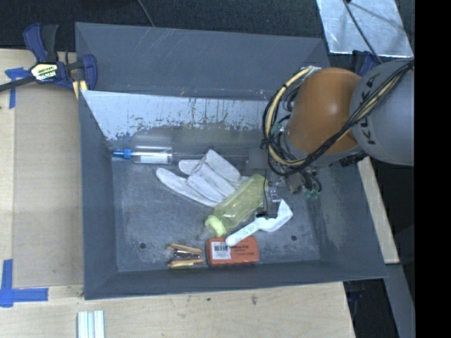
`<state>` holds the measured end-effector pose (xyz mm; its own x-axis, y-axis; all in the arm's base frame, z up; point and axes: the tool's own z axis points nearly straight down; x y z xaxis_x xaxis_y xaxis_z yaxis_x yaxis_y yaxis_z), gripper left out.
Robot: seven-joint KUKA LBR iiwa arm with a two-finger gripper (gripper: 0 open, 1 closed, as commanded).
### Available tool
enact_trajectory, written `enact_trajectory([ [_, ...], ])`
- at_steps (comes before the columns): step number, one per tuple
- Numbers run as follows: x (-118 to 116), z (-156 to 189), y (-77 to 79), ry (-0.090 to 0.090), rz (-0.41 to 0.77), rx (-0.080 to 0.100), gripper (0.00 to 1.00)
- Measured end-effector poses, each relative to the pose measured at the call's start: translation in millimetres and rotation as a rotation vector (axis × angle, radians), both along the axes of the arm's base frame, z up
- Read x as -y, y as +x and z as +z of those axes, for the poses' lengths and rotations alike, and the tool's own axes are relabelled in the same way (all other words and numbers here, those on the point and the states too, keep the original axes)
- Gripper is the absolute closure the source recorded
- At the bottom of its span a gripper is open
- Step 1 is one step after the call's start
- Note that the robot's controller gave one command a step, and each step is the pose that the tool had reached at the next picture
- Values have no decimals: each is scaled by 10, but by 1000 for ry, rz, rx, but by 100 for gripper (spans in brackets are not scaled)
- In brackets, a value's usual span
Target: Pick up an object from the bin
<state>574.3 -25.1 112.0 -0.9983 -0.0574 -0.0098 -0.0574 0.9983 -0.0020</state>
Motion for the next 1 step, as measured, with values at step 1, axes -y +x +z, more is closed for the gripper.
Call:
enact_trajectory([
  [1, -301, -378, 84, 0, 35, 4, 100],
])
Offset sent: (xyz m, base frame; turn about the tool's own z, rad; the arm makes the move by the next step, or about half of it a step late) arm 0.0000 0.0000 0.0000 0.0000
